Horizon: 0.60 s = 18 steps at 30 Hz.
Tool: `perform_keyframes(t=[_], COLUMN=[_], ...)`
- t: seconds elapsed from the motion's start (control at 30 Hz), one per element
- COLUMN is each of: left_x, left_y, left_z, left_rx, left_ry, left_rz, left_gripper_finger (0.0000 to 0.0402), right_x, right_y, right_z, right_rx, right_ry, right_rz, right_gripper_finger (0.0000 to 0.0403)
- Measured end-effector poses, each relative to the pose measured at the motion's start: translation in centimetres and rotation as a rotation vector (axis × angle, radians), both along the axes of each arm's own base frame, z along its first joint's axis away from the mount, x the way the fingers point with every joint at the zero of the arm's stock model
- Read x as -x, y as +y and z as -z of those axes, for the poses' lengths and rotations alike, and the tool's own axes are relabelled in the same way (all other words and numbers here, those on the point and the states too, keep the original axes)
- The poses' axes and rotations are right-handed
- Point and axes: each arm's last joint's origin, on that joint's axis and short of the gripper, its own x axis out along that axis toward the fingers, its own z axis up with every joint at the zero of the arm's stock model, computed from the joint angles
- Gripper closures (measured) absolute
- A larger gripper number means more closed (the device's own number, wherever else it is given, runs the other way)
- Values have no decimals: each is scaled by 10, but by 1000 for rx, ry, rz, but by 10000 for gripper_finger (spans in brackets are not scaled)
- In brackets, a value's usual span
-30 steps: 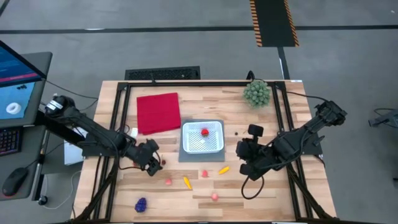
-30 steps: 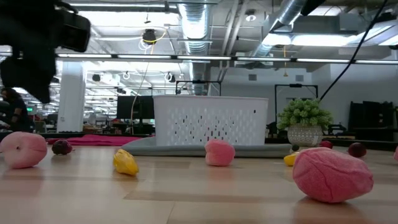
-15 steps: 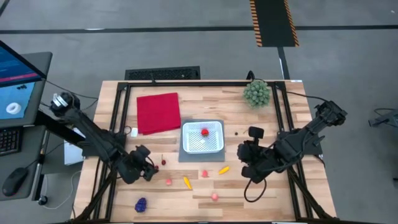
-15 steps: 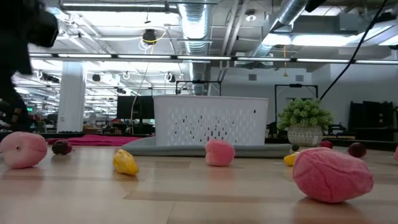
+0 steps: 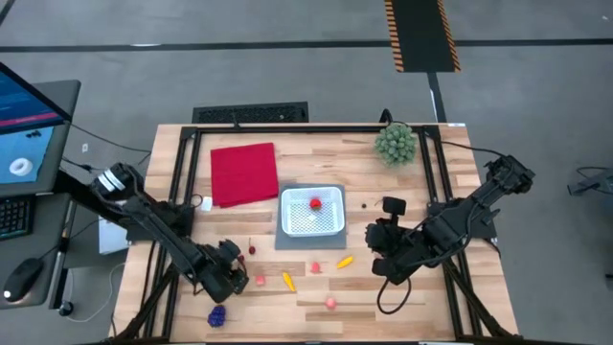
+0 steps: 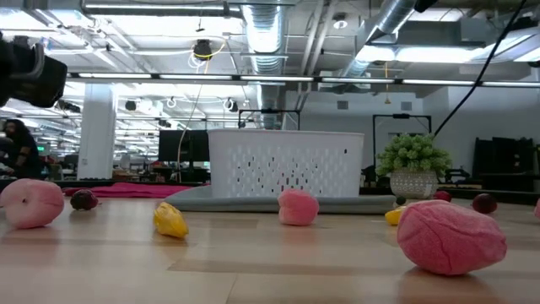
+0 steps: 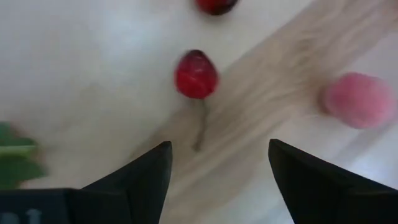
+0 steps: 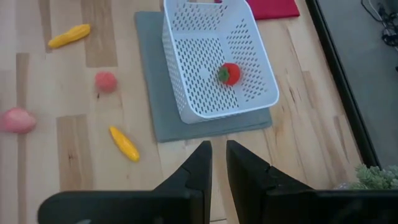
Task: Pick and placing Produce into tupperware
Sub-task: Put the bottom left cherry into the white basket
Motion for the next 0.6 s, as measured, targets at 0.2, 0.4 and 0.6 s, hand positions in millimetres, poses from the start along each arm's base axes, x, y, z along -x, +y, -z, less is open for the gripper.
perform_keyframes(t=[0.2,0.4,0.6], left_x=[-5,-9,-13], left_y=[-4,-4,1], left_z=[-9,-10,-9], left_rx=[-126,-112,-119], left_ry=[91,74,86], left_rz=[-7,-6,-7], left_gripper_finger=[184,198,199], right_x=[-1,-1,-1], right_y=[1,1,1], right_z=[0,0,0], right_rx=[-8,-8,-8], right_ry=[-10,-10,-10], right_rz=[-1,-2,-2], right_gripper_finger=[333,333,333])
